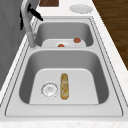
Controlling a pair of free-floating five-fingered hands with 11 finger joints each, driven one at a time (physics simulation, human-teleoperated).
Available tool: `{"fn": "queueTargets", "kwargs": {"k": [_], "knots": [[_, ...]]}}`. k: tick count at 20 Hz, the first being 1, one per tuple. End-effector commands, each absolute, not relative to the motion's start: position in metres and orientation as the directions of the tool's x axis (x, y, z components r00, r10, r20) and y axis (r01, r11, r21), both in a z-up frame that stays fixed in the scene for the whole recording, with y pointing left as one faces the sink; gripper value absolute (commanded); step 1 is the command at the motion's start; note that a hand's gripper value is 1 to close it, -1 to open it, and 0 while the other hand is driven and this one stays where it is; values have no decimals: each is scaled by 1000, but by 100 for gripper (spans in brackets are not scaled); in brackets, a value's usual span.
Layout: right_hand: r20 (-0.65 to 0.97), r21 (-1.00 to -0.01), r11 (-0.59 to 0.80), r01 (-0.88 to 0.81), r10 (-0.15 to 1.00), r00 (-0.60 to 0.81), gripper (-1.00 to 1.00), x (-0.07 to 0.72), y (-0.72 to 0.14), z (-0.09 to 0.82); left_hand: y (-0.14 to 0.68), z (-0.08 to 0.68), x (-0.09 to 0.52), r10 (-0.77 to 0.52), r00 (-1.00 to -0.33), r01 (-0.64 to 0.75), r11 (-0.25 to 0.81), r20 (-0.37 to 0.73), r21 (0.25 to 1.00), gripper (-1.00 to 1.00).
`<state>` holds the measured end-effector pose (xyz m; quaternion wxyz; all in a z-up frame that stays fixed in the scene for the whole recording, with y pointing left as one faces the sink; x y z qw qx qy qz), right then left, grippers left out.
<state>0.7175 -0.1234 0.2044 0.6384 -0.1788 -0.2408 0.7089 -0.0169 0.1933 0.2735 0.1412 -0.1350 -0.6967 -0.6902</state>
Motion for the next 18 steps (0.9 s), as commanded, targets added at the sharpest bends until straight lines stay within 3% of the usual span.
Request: {"fn": "queueTargets", "kwargs": {"k": [1,18], "knots": [[147,-588,-16,-809,981,-127,-100,708,-141,204,193,274,-17,-7,-924,383,11,383,924,0],[360,-594,106,-797,922,-146,-100,675,-155,124,193,274,-17,-7,-924,383,11,383,924,0]]}}
